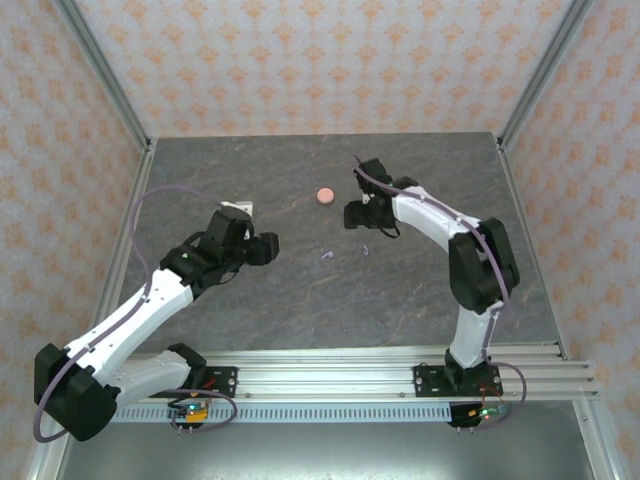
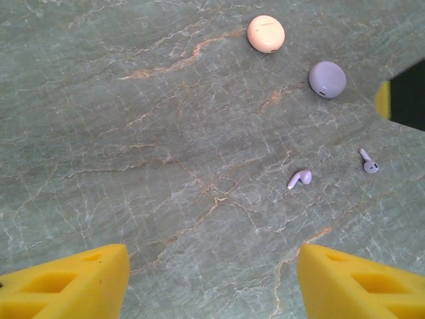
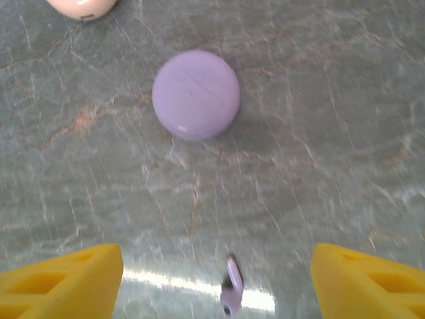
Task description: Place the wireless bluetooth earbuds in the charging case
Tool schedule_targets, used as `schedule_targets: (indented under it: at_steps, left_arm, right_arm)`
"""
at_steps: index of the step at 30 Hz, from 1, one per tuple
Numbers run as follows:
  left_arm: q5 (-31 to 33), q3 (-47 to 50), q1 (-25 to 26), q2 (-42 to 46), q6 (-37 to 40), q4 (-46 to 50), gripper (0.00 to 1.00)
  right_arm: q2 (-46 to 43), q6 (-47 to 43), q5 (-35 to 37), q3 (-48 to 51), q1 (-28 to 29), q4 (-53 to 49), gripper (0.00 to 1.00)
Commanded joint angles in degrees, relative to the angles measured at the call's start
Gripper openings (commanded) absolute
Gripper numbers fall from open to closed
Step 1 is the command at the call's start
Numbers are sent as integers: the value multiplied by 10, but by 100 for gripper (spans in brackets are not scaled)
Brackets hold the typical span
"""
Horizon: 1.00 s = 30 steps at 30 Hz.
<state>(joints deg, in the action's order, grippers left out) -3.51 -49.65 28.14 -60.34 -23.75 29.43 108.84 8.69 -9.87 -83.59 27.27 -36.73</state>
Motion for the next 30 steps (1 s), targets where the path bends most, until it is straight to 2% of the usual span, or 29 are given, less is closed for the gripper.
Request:
schedule_targets:
  at_steps: [1,13,30]
  left_arm:
    - [12,1,0,12,1,35,68]
    - [-7,-3,0,15,-2,45,68]
    - [-15,3,0,18,-2,39,68]
  right_arm:
    - [52,-21,9,-66,-2,-52,76]
    - [204,-12,13,-255,-1,-145,76]
    - [300,11,36,-370,-2,-202,69]
